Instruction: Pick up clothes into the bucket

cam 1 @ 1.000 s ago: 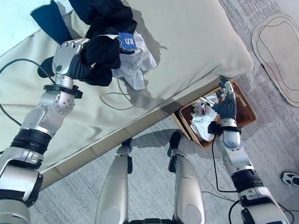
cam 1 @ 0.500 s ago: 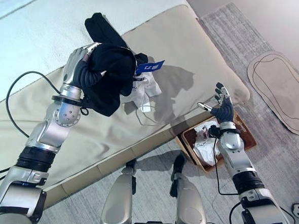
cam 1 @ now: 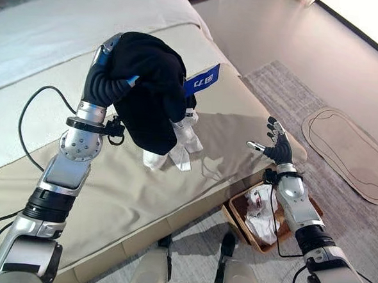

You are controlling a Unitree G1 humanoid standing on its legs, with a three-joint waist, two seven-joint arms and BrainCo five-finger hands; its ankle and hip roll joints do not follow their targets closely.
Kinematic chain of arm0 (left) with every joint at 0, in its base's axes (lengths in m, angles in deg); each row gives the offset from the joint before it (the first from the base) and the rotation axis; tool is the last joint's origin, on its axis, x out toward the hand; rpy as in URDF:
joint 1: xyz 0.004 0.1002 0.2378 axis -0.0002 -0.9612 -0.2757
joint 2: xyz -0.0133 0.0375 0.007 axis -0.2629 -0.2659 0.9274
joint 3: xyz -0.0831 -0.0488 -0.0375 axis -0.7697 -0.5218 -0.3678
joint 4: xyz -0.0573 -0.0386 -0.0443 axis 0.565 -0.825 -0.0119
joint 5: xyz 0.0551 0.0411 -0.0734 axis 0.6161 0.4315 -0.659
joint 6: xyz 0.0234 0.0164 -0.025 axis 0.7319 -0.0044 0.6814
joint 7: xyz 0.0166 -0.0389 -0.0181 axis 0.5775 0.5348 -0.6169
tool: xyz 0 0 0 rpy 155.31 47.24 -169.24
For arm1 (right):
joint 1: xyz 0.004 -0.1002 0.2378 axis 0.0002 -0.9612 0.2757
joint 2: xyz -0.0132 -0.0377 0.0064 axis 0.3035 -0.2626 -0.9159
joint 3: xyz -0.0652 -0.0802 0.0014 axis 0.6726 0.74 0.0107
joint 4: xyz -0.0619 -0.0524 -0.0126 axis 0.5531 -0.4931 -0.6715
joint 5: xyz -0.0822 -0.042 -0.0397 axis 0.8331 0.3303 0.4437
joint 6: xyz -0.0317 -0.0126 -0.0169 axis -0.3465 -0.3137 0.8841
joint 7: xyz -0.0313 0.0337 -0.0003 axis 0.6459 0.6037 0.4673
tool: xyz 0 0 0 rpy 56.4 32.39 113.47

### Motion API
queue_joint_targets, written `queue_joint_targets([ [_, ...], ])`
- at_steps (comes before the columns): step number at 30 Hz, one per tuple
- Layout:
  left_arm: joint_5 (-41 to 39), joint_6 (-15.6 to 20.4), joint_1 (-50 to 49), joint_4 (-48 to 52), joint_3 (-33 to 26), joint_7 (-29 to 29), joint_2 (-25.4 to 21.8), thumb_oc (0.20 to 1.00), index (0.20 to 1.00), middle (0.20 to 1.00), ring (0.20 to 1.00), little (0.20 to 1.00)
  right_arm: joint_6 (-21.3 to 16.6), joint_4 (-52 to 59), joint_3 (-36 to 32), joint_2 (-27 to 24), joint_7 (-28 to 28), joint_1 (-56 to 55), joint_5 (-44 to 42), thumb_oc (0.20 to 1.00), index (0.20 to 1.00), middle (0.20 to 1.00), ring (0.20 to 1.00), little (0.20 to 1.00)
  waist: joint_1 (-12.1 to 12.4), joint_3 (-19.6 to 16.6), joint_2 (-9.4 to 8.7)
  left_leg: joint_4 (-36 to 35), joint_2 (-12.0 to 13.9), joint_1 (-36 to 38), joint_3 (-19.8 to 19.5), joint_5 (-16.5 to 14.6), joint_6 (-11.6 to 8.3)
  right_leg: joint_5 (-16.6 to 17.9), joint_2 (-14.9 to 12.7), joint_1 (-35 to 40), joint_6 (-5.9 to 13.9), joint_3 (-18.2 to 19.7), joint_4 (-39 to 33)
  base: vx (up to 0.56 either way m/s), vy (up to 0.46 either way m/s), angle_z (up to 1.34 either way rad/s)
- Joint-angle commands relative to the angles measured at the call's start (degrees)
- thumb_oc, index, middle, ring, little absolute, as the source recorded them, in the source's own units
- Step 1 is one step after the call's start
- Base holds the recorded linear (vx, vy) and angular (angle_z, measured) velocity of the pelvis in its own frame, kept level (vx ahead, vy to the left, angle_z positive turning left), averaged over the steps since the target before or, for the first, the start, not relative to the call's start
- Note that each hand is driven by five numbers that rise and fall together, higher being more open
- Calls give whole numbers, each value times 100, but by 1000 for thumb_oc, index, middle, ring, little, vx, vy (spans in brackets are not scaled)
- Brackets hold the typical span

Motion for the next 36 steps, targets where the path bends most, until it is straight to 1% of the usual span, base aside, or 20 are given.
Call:
queue_joint_targets([
  [1,-1029,507,599,366,274,-471,169,200,200,200,200,200,-209,567,223,-231,388,74,-78,1000,1000,1000,1000,1000,43,-507,-88,88,167,-14,-74,-96,-178,56,-293,-2,336,157,271,32,-12,-1],
  [3,-1408,454,651,471,526,-794,259,200,200,200,200,200,-229,759,345,-264,623,156,-319,1000,1000,1000,1000,1000,37,-589,-89,36,178,87,-53,-97,-173,53,-279,77,335,169,235,30,-9,-1],
  [4,-1724,396,648,491,716,-1063,358,200,200,200,200,200,-258,853,432,-261,762,267,-542,1000,1000,1000,1000,1000,44,-665,-97,-8,191,173,-33,-92,-180,53,-262,158,335,170,195,64,-16,-2],
  [7,-1878,363,667,511,870,-1190,441,200,200,200,200,200,-264,1033,533,-237,914,351,-756,1000,1000,1000,1000,1000,35,-731,-106,-54,204,273,-6,-90,-188,56,-247,229,332,168,166,37,-12,-4],
  [9,-2108,330,696,556,1017,-1408,509,200,200,200,200,200,-271,1056,586,-214,918,430,-805,1000,1000,1000,1000,1000,29,-807,-116,-121,213,383,18,-84,-194,54,-227,313,324,168,126,53,-19,-4],
  [13,-2506,267,708,639,1134,-1604,723,200,200,200,200,200,-267,1026,611,-134,924,398,-850,1000,1000,1000,1000,1000,10,-931,-110,-193,240,507,38,-89,-205,27,-199,425,311,160,67,38,-16,-2],
  [15,-2186,280,719,692,1087,-1522,732,200,200,200,200,200,-249,1045,530,-134,914,216,-760,1000,1000,1000,1000,1000,-9,-985,-106,-200,251,557,33,-100,-203,10,-175,468,297,159,49,41,-17,0],
  [16,-2181,278,716,695,1090,-1517,734,200,200,200,200,200,-247,1049,528,-134,914,211,-758,1000,1000,1000,1000,1000,-9,-985,-106,-202,252,560,32,-100,-203,10,-174,471,297,158,48,0,0,0],
  [18,-1965,301,710,649,972,-1420,706,200,200,200,200,200,-237,1084,445,-141,930,73,-706,1000,1000,1000,1000,1000,-16,-1009,-101,-208,251,587,32,-104,-202,6,-161,499,290,164,30,0,0,0],
  [19,-1761,306,647,520,839,-1280,730,200,200,200,200,200,-231,1057,353,-152,917,-74,-639,1000,1000,1000,1000,1000,-19,-1034,-95,-218,258,610,40,-107,-200,3,-158,526,292,152,23,0,0,0],
  [20,-1754,306,644,521,841,-1275,733,200,200,200,200,200,-231,1059,353,-153,917,-78,-637,1000,1000,1000,1000,1000,-19,-1036,-94,-219,258,612,39,-107,-201,3,-158,528,292,151,21,32,-5,0],
  [21,-1382,338,639,332,668,-1032,682,200,200,200,200,200,-238,986,270,-148,869,-176,-581,1000,1000,1000,1000,1000,-19,-1052,-89,-232,259,621,38,-108,-198,0,-145,534,287,147,5,0,0,0],
  [22,-1371,339,638,332,671,-1022,684,200,200,200,200,200,-238,986,271,-148,867,-177,-580,1000,1000,1000,1000,1000,-20,-1053,-89,-233,259,621,38,-108,-198,0,-145,535,287,146,4,0,0,0],
  [25,-945,339,597,-21,338,-681,562,200,200,200,200,200,-238,917,134,-152,824,-333,-511,1000,1000,1000,1000,1000,-23,-1077,-82,-249,260,641,43,-108,-195,10,-140,541,290,143,-10,0,0,0],
  [28,-770,353,580,-281,113,-500,425,200,200,200,200,200,-238,904,74,-118,844,-425,-536,1000,1000,1000,1000,1000,-30,-1096,-84,-262,260,642,37,-107,-199,6,-138,547,298,144,-27,0,0,0],
  [31,-748,374,523,-376,-20,-441,398,200,200,200,200,200,-242,889,24,-78,842,-460,-581,1000,1000,1000,1000,1000,-31,-1095,-94,-256,251,641,37,-111,-198,10,-144,557,306,134,-24,0,0,0],
  [34,-485,369,383,-317,-118,-377,378,200,200,200,200,200,-254,843,-32,-41,808,-471,-595,1000,1000,1000,1000,1000,-21,-1095,-103,-247,241,634,22,-126,-192,5,-154,561,313,117,-22,0,0,0],
  [35,-213,379,348,-253,-151,-290,336,200,200,200,200,200,-269,879,-30,-20,861,-453,-705,1000,1000,1000,1000,1000,-15,-1087,-111,-238,233,627,18,-132,-191,-2,-153,562,310,127,-15,0,0,0],
  [36,-207,377,345,-250,-151,-286,336,200,200,200,200,200,-270,878,-30,-20,865,-452,-709,1000,1000,1000,1000,1000,-16,-1087,-112,-236,232,626,19,-133,-190,-3,-154,561,310,127,-14,0,0,0],
])
